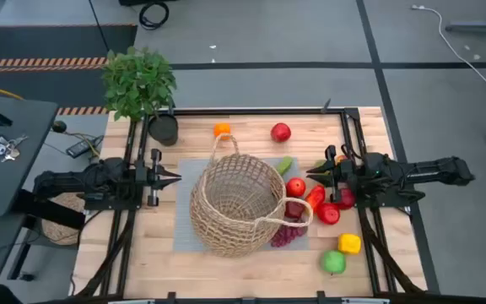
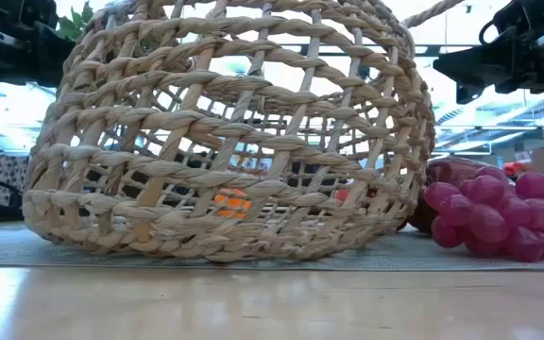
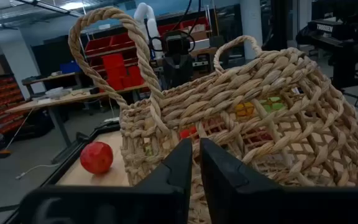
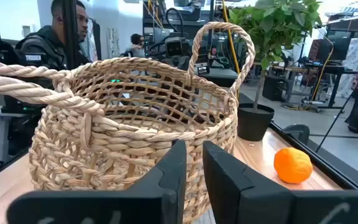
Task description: Build produce basket
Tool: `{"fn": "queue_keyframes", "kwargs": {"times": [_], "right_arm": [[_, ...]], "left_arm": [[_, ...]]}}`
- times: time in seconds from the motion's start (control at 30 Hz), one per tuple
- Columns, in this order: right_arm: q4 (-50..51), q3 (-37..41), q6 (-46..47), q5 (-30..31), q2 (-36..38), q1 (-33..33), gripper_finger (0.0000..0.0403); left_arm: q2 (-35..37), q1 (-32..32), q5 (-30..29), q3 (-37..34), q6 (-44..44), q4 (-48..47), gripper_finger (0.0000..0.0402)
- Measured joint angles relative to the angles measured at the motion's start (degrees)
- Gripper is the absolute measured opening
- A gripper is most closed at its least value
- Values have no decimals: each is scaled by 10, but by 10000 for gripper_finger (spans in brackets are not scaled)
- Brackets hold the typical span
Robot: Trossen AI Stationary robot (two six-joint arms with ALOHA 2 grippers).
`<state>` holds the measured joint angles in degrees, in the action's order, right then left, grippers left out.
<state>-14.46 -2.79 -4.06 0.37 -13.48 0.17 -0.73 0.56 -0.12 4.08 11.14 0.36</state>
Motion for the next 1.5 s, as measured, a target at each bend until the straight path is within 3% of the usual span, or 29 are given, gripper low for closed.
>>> {"fn": "queue_keyframes", "kwargs": {"times": [1.5], "right_arm": [[0,0,0,0,0,0,62]], "left_arm": [[0,0,0,0,0,0,30]]}}
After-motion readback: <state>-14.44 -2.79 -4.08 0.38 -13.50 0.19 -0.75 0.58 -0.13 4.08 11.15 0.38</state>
